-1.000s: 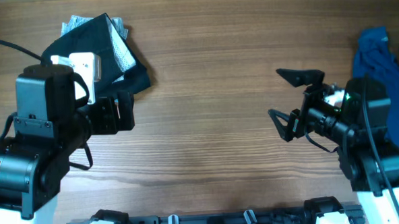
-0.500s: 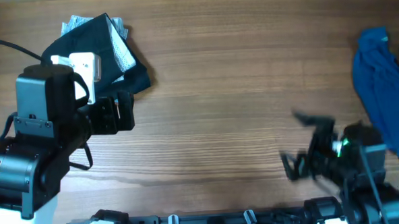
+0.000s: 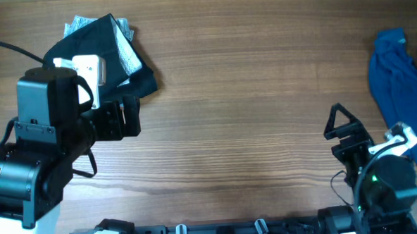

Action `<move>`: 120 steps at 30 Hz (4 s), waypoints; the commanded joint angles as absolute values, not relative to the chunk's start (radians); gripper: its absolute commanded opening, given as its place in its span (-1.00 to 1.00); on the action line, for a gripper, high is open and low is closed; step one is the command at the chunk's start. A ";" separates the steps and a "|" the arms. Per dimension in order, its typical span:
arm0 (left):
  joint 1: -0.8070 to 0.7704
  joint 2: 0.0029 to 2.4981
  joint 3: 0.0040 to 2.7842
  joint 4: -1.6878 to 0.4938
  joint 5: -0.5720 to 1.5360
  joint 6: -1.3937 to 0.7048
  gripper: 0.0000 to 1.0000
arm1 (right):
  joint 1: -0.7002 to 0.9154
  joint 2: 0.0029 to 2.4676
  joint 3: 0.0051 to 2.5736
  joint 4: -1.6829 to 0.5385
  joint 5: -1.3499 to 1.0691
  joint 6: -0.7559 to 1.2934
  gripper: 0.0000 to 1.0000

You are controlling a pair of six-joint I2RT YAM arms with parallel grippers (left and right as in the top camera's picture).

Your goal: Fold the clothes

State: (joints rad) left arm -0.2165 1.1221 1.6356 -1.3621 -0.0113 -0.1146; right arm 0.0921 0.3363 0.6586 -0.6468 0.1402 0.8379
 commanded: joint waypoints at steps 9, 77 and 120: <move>-0.223 1.126 1.636 -1.359 -0.023 -0.128 1.00 | 0.084 0.002 0.334 -0.451 0.058 0.191 1.00; 0.025 0.202 0.397 -0.209 0.010 -0.251 1.00 | 0.084 0.004 0.094 -0.232 -0.054 0.081 0.99; 0.068 0.003 0.063 -0.205 0.100 0.071 1.00 | 0.084 0.004 0.094 -0.232 -0.054 0.080 0.99</move>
State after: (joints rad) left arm 0.0612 0.0139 0.0700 -0.2085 0.0849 0.0509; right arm 0.0891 0.0154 0.0883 -0.2375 -0.0376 0.0990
